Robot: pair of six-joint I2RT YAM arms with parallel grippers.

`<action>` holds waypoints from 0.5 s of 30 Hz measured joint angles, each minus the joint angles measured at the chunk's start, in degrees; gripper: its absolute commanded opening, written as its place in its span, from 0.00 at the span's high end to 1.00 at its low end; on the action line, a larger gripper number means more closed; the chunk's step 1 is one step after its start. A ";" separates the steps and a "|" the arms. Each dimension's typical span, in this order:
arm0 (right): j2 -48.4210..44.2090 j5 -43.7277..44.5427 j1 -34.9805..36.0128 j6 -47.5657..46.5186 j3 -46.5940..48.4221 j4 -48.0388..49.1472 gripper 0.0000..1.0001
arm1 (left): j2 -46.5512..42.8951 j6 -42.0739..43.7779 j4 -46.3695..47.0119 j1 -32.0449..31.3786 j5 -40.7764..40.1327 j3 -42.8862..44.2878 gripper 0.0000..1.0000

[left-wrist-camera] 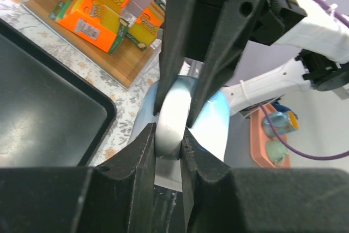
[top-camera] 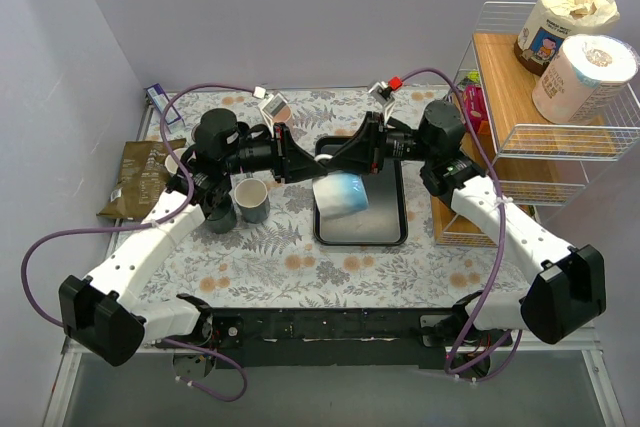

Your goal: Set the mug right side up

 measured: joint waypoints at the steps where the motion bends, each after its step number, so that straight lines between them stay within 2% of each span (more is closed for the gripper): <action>1: 0.11 0.15 0.00 -0.20 0.28 -0.63 0.54 | -0.13 0.15 -0.46 0.00 -0.74 0.00 1.00; 2: 0.11 1.11 0.04 -0.48 0.61 -1.77 0.47 | -0.20 0.81 -0.83 -0.02 -1.60 0.02 1.00; 7: 0.61 4.68 0.15 -2.86 3.17 -6.16 0.33 | -0.20 2.43 -5.20 -0.48 -8.28 0.17 1.00; 8: 0.81 5.60 0.15 -3.63 4.22 -7.43 0.25 | -0.20 2.60 -6.36 -0.48 -9.84 0.20 1.00; 9: 0.98 6.47 0.15 -4.35 5.33 -8.87 0.22 | -0.20 2.75 -7.72 -0.48 -11.41 0.33 1.00; 11: 1.36 9.03 0.17 -6.01 7.93 -12.24 0.18 | 0.02 2.99 -11.02 -0.48 -14.82 1.20 1.00; 15: 1.66 15.23 0.26 -9.77 11.93 -19.50 0.17 | 1.60 3.02 -18.95 -0.48 -23.15 5.92 1.00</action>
